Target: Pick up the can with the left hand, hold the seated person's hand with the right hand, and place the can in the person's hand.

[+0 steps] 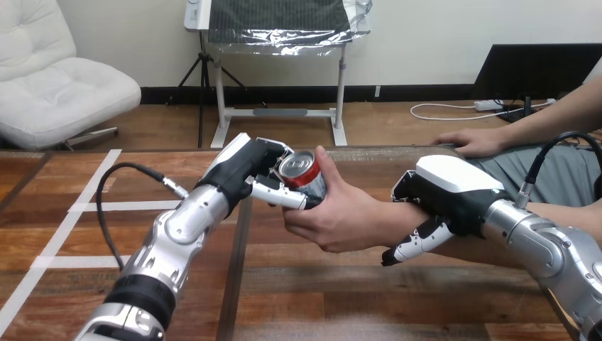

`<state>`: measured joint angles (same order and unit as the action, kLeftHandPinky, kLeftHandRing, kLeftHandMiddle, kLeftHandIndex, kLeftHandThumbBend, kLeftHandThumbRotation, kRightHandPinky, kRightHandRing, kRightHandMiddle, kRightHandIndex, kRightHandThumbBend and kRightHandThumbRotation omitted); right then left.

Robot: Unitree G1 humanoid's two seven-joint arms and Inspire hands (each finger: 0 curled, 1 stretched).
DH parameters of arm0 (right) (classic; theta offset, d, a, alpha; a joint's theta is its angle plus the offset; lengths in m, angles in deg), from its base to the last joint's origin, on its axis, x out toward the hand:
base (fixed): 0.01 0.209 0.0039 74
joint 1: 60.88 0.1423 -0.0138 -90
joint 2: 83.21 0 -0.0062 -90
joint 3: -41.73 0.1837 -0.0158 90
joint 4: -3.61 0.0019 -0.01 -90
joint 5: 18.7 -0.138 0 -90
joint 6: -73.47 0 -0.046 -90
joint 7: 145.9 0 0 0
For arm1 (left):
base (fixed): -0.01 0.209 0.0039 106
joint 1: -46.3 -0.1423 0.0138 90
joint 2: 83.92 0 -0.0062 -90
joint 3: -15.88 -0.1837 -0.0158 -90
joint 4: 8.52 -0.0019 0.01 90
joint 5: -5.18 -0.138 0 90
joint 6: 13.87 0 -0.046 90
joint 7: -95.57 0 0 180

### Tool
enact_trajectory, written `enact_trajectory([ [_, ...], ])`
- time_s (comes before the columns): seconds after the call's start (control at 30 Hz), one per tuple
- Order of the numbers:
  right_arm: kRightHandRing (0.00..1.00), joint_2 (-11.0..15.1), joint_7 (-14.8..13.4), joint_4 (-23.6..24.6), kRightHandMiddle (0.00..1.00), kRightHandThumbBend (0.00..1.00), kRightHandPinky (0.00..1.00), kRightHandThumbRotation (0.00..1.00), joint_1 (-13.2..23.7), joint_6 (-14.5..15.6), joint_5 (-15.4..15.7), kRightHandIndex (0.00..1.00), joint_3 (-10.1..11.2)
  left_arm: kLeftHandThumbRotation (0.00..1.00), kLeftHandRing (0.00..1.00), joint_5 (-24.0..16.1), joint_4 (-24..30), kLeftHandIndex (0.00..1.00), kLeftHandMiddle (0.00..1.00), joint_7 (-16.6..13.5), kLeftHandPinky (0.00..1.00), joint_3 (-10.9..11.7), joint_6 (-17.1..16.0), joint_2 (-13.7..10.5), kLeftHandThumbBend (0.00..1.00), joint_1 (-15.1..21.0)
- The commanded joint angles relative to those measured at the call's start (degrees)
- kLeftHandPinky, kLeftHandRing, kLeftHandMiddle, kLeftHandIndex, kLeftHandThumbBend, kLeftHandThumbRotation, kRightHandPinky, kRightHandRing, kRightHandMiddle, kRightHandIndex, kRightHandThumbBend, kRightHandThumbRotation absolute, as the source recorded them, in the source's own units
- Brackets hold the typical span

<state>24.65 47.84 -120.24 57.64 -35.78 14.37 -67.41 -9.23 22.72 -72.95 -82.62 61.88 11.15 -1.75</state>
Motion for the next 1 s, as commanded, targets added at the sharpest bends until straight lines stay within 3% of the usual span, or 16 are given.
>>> enact_trajectory([
  [0.0, 0.23, -4.86, 0.4, 0.97, 0.29, 0.82, 0.18, 0.31, -3.0, -1.01, -3.85, 0.3, -0.22, 0.0, 0.41, -0.5, 0.08, 0.47, 0.46, -0.17, 0.34, -1.5, -2.36, 3.45, 0.62, 6.75],
  [0.37, 0.23, -4.78, 0.39, 1.76, 0.29, 0.83, 0.18, 0.31, -3.91, -0.69, -4.04, 0.3, 0.36, 0.0, 0.4, -0.53, -0.15, 0.47, 0.46, -0.02, 0.34, -1.62, -1.89, 4.44, 0.63, 6.75],
  [0.57, 0.27, -4.35, 1.88, 3.09, 0.33, 0.83, 0.22, 0.32, -5.13, -0.33, -5.11, 0.33, 1.24, 0.03, 0.45, 1.38, 0.33, 0.49, 0.49, 3.44, 0.37, -0.8, -1.12, 4.41, 0.65, 5.87],
  [0.6, 0.29, -4.29, 2.16, 3.25, 0.34, 0.83, 0.23, 0.33, -5.27, -0.32, -5.33, 0.35, 1.36, 0.1, 0.48, 1.51, 0.41, 0.52, 0.52, 3.86, 0.4, -0.77, -0.98, 4.33, 0.67, 5.77],
  [0.77, 0.32, -3.91, 3.47, 3.73, 0.37, 0.85, 0.26, 0.35, -5.89, -0.68, -6.45, 0.39, 1.91, 0.27, 0.56, 1.31, 0.74, 0.58, 0.6, 5.28, 0.47, -0.96, -1.09, 3.7, 0.7, 5.12],
  [0.87, 0.36, -3.45, 4.29, 3.99, 0.42, 0.87, 0.29, 0.4, -6.11, -1.1, -6.67, 0.45, 1.96, 0.41, 0.63, 1.14, 1.13, 0.63, 0.65, 5.55, 0.52, -0.97, -1.31, 3.45, 0.71, 4.55],
  [0.9, 0.4, -3.32, 4.59, 4.14, 0.47, 0.89, 0.33, 0.45, -6.2, -1.1, -6.7, 0.5, 1.99, 0.49, 0.67, 1.21, 1.24, 0.66, 0.69, 5.66, 0.56, -0.9, -1.43, 3.42, 0.72, 4.38],
  [0.97, 0.43, -3.06, 5.52, 4.4, 0.5, 0.91, 0.35, 0.48, -6.33, -0.98, -6.99, 0.54, 2.07, 0.55, 0.69, 1.5, 1.52, 0.68, 0.71, 5.89, 0.59, -0.65, -1.66, 3.39, 0.73, 3.97],
])
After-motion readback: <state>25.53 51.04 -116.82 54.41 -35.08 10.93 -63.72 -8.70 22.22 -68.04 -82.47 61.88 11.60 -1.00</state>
